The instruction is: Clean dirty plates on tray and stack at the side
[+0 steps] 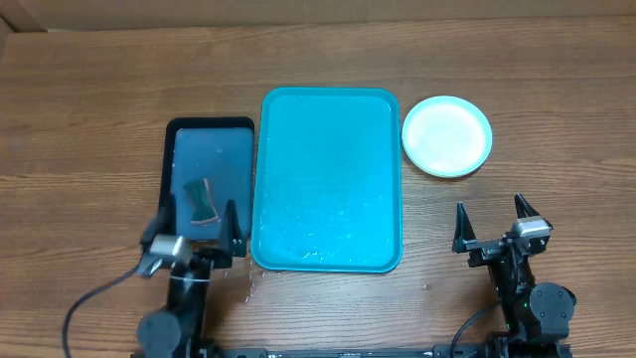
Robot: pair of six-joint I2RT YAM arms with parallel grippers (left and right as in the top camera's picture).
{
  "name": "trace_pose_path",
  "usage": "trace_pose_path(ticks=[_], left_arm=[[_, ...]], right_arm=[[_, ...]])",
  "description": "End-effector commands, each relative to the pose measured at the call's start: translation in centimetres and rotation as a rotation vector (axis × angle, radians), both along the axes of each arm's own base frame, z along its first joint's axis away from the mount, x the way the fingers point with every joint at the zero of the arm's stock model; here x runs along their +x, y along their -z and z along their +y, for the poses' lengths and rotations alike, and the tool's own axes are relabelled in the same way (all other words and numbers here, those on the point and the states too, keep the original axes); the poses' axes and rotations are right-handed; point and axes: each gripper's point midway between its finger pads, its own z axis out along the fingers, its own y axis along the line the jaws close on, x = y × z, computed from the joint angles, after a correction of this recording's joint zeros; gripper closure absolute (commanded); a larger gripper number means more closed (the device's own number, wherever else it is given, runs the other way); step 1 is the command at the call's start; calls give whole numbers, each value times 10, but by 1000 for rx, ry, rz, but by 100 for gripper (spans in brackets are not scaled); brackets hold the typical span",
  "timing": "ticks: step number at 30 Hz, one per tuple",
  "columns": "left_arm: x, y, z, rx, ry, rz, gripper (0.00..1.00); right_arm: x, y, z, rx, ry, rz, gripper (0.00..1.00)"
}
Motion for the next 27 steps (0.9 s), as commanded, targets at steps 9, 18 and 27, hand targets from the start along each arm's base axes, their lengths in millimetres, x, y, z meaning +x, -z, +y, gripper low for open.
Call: trace_pose_path(ticks=[9, 18, 27], left_arm=[[3, 60, 14, 162, -93, 228, 0], [3, 60, 13, 226, -91, 223, 0], [3, 60, 14, 227, -91, 223, 0]], right_arm=[[0, 2, -1, -7, 7, -3, 0], [0, 2, -1, -7, 7, -3, 0], [0, 2, -1, -7, 7, -3, 0]])
